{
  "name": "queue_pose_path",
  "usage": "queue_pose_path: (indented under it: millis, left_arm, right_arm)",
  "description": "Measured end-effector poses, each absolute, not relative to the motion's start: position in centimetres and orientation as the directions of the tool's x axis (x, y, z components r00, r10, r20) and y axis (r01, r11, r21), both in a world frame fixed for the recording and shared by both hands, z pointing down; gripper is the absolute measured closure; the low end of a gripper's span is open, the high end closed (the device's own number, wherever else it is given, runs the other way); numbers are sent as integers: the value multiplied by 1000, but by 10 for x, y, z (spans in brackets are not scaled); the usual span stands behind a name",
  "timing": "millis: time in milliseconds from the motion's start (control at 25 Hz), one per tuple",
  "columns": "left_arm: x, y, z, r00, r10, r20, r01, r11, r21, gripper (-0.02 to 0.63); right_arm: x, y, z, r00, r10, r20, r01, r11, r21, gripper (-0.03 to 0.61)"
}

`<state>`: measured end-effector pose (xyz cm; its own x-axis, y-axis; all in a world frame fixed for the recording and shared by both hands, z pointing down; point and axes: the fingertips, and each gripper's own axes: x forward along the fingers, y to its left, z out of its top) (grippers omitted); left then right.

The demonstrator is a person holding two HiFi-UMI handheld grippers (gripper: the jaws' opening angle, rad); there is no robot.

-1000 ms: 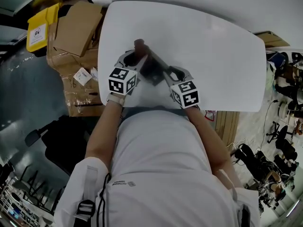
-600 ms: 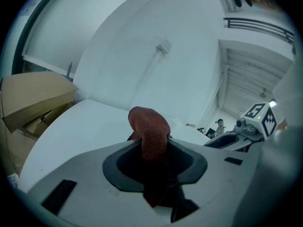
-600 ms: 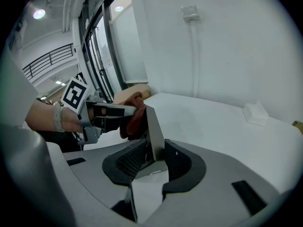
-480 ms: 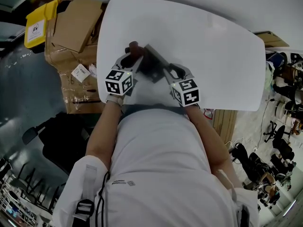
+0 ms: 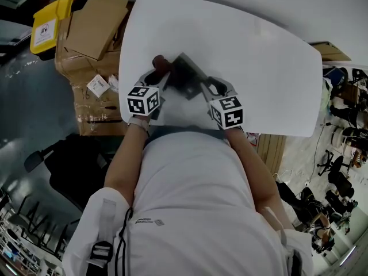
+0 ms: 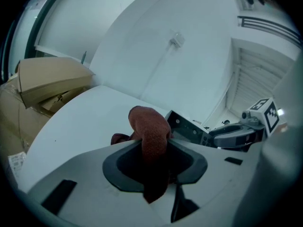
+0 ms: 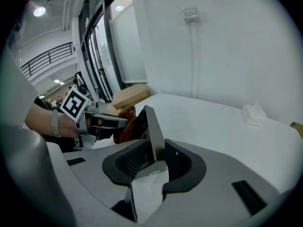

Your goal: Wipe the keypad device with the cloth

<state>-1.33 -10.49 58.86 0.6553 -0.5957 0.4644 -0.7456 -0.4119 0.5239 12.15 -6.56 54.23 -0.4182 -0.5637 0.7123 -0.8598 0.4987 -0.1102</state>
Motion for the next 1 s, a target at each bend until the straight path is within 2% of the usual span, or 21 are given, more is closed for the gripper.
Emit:
queue_pose_path:
  millis: [360,680,1000]
  left_arm:
    - [-25,-97,607,620,-553,557,-775,-324,542,483]
    - [-33,-89,618,587,-518,622,-806,-305,507,483]
    - [-39,-81,623,477,-488,731,-868,-391,305,483]
  right_arm:
    - [121,-66,542,-411,-567,713,-862,497,-101,449]
    - [122,-66,542,-408,-570,713,-864,493,-101,449]
    - [122,-66,543,-406,-569,716,-862,498,-93,448]
